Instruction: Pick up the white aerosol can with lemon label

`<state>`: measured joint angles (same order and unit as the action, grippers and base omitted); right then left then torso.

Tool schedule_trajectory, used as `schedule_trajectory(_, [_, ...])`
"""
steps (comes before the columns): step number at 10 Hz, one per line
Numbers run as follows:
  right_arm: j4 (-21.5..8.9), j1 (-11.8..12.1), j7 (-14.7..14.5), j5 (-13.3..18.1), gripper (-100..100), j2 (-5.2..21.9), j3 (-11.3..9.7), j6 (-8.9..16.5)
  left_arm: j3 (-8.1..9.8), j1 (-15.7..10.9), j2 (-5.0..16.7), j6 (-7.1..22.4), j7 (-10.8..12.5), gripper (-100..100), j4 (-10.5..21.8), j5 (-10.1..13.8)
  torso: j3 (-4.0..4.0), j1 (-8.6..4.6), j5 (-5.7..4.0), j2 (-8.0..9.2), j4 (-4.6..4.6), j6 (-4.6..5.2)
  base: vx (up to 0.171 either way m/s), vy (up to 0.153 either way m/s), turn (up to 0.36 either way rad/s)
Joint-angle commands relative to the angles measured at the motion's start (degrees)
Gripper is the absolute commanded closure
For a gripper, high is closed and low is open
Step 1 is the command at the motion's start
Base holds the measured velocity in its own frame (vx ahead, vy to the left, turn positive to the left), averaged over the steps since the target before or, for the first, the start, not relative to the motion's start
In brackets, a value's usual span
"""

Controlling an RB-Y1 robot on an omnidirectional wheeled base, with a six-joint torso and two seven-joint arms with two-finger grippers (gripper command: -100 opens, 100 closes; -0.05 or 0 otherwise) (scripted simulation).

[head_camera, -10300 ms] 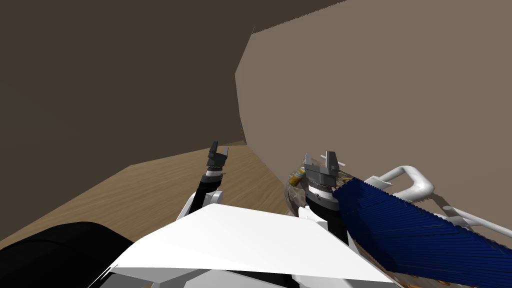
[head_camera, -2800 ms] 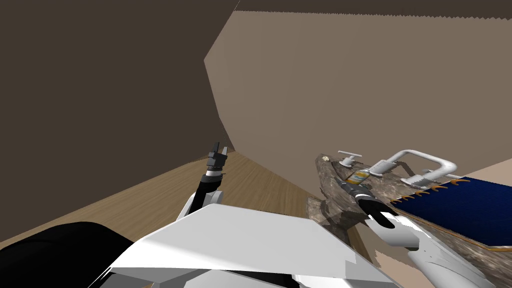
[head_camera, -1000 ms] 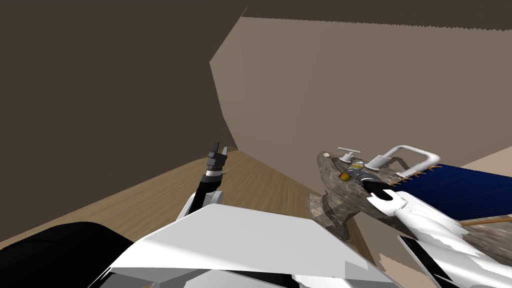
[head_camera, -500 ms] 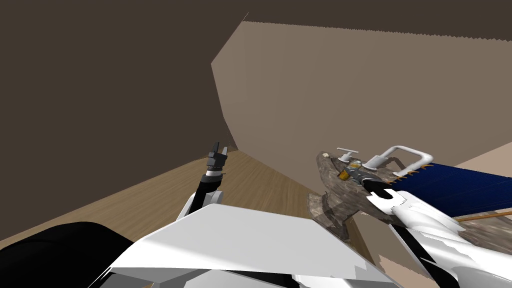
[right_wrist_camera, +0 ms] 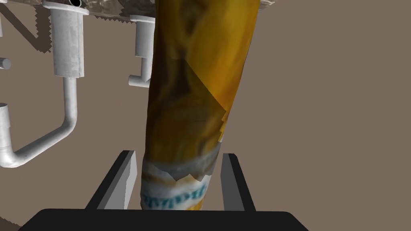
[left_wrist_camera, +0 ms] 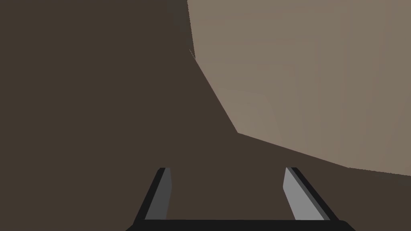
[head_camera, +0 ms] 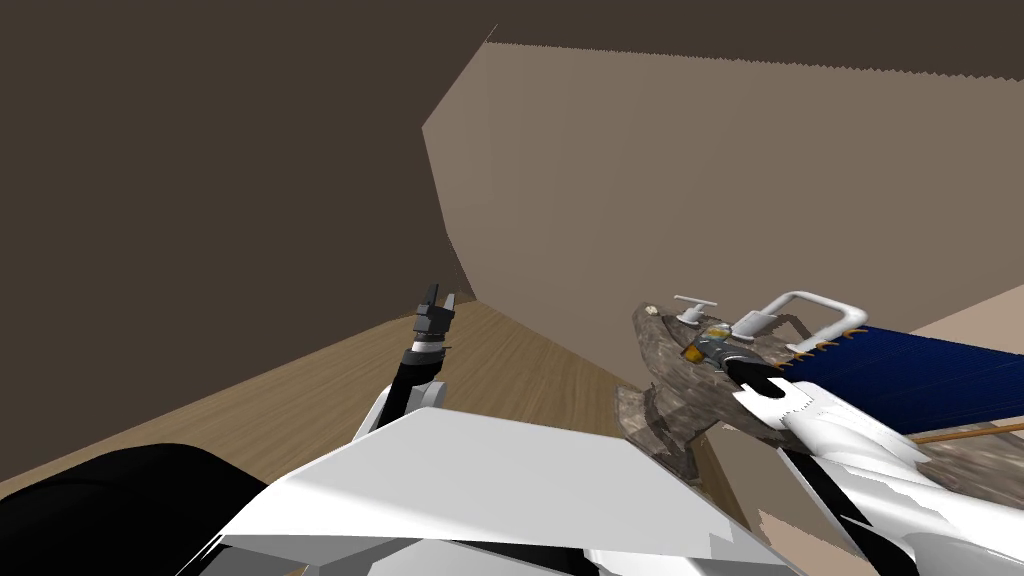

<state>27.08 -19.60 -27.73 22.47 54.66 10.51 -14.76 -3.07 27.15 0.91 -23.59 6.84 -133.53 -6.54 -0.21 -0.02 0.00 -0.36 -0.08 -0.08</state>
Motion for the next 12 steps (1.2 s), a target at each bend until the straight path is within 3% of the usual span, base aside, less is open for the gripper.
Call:
schedule_trajectory(1, [0.0, 0.0, 0.0, 0.0, 0, 0.0, 0.0, 0.0, 0.0, 0.0, 0.0, 0.0, 0.0, 0, 0.0, 0.0, 0.0, 0.0, 0.0, 0.0, 0.0, 0.0, 0.0, 0.0, 0.0])
schedule_trajectory(2, [2.9, 2.9, 0.9, 0.2, 100, -2.8, 1.7, 2.9, 0.0, 0.0, 0.0, 0.0, 0.0, 0, 0.0, 0.0, 0.0, 0.0, 0.0, 0.0, 0.0, 0.0, 0.092, -0.088, -0.028])
schedule_trajectory(4, [-3.3, 0.3, 0.9, 0.2, 100, -2.8, 1.7, 0.9, 0.0, 0.0, 0.0, 0.0, 0.0, 0, 0.0, 0.0, -0.43, -0.77, -0.47, -0.57, -0.32, 0.1, 0.09, -0.051, -0.002])
schedule_trajectory(5, [0.8, 3.3, 0.9, 0.2, 100, -2.8, 1.7, 2.9, 0.0, 0.0, 0.0, 0.0, 0.0, 0, 0.0, 0.0, -0.5, -0.86, -0.68, -0.56, -0.44, 0.12, 0.014, -0.001, 0.017])
schedule_trajectory(9, [6.1, 8.0, 0.9, 0.2, 100, -2.8, 1.7, 2.9, 0.0, 0.0, 0.0, 0.0, 0.0, 0, 0.0, 0.0, -0.53, -1.06, -1.23, -0.29, -0.78, 0.41, -0.006, 0.004, -0.004])
schedule_trajectory(11, [8.2, 8.0, 0.9, 0.2, 100, -2.8, 1.7, 2.9, 0.0, 0.0, 0.0, 0.0, 0.0, 0, 0.0, 0.0, -0.56, -1.09, -1.3, -0.29, -0.83, 0.4, -0.005, 0.002, -0.008])
schedule_trajectory(12, [8.7, 6.3, 2.2, -0.3, 100, -1.9, -1.0, 3.2, 0.0, 0.0, 0.0, 0.0, 0.0, 0, 0.0, 0.0, -0.57, -1.07, -1.27, -0.31, -0.83, 0.38, 0.02, 0.015, -0.202])
